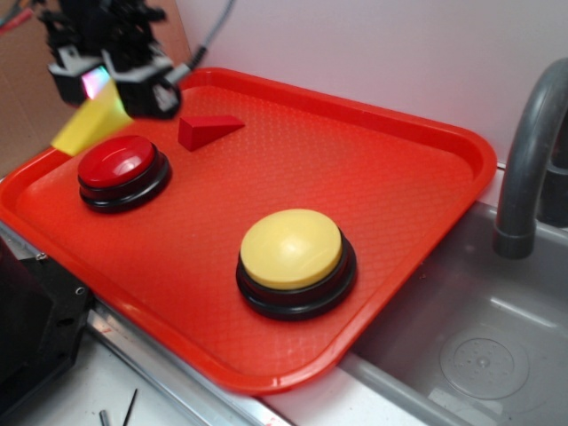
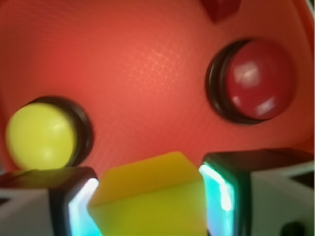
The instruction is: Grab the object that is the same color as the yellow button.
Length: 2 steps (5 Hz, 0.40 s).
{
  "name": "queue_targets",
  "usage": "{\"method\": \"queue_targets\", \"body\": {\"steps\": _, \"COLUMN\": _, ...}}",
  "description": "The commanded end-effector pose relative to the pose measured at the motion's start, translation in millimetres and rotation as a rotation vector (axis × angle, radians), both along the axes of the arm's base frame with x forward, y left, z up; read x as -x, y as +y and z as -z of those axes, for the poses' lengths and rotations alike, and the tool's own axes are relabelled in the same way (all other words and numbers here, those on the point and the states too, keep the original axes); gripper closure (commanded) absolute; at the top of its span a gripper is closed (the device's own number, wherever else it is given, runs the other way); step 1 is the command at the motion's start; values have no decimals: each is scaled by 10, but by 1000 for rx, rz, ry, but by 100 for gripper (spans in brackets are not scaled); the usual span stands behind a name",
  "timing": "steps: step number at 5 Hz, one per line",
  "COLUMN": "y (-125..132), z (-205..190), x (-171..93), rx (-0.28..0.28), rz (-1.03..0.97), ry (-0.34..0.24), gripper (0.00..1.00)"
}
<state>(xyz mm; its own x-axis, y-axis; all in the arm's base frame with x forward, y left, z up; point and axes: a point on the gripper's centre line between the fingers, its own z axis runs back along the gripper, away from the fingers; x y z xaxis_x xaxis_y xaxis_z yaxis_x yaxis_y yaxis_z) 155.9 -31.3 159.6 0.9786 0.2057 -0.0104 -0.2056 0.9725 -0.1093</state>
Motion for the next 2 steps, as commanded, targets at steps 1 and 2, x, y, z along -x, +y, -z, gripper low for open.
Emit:
{"method": "queue_targets", "body": {"steps": 1, "y": 142, "z": -630, "x": 161, "rx": 117, "rz": 32, "ry": -141, "gripper": 100}}
{"method": "queue_targets", "body": {"steps": 2, "y": 208, "z": -574, "x": 56, "rx": 106, "rz": -45, "ry": -79, "gripper": 100}}
